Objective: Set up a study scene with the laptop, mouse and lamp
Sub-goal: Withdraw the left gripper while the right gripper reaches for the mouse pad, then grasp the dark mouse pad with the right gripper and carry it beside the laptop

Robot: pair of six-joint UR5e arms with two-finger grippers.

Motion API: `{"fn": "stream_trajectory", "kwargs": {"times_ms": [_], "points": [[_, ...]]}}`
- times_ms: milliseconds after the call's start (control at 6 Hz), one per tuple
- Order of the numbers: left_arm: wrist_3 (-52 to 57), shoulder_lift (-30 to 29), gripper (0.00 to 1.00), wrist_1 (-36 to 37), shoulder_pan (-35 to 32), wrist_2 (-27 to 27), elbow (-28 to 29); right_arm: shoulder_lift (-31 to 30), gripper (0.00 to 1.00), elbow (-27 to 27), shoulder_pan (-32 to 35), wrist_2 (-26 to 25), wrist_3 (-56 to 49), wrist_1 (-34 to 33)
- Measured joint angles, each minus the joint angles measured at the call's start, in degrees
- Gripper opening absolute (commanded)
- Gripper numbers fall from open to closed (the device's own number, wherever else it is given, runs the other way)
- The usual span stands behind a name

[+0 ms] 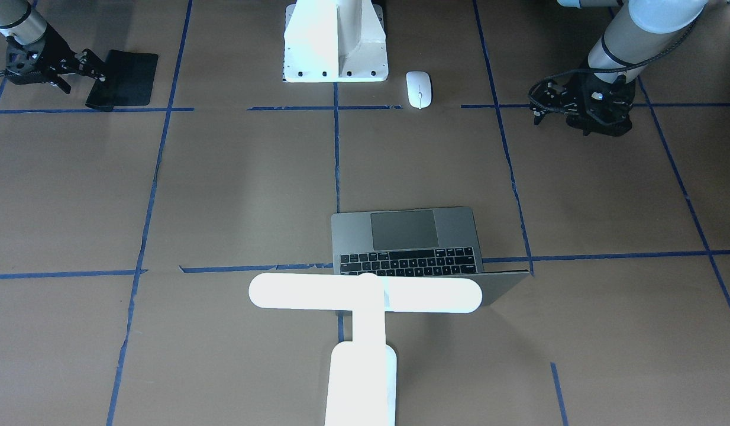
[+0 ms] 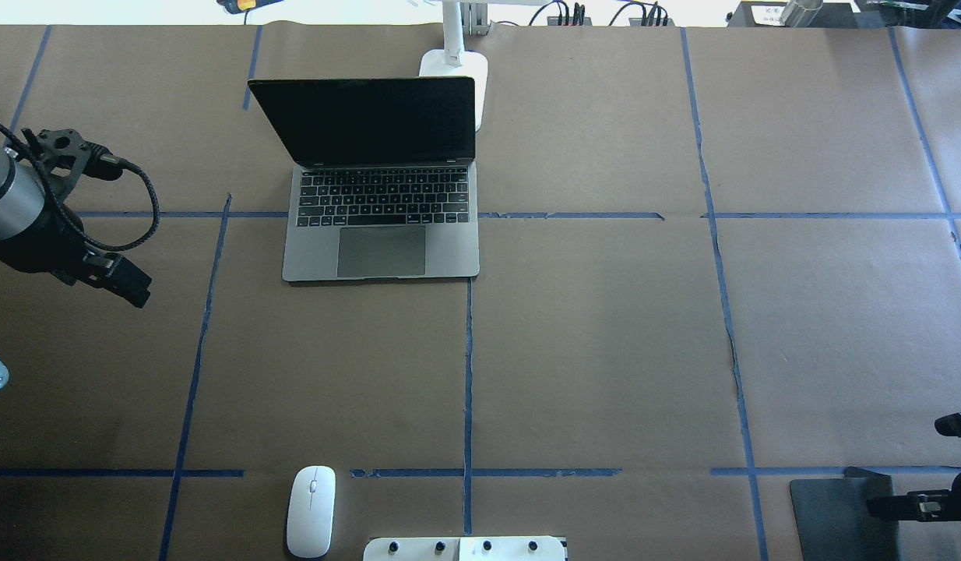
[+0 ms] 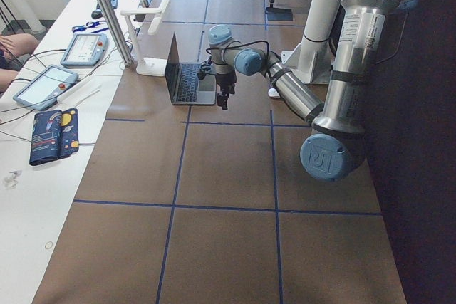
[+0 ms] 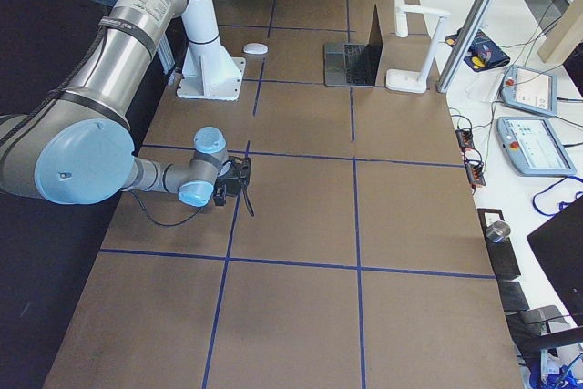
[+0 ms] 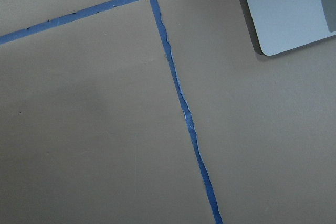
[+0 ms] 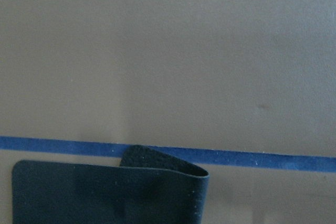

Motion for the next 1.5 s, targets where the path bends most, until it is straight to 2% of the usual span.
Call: {"fn": "stream_trajectory", "kwargs": {"times_ms": [500,667,1000,1500], "points": [[0.06,0.14,1.0,0.0,-0.01,-0.02,-0.16,1.17,0.18,-0.29,-1.04,-0.24,2.72,0.03],[0.04,0.23,1.0,0.0,-0.05,-0.12,-0.32,1.32,0.03,-0.29,-1.08,-0.32,3.22,0.03],[-0.02,0.39,1.0,0.0,-0.03,-0.31,-0.75,1.37,0.0,0.14,-0.9,-1.54,3.41,0.08],[-0.08,0.43,1.0,0.0,-0.01,-0.35,-0.8,2.82,0.0,4.98,2.02,-3.56,3.83,0.26]]}}
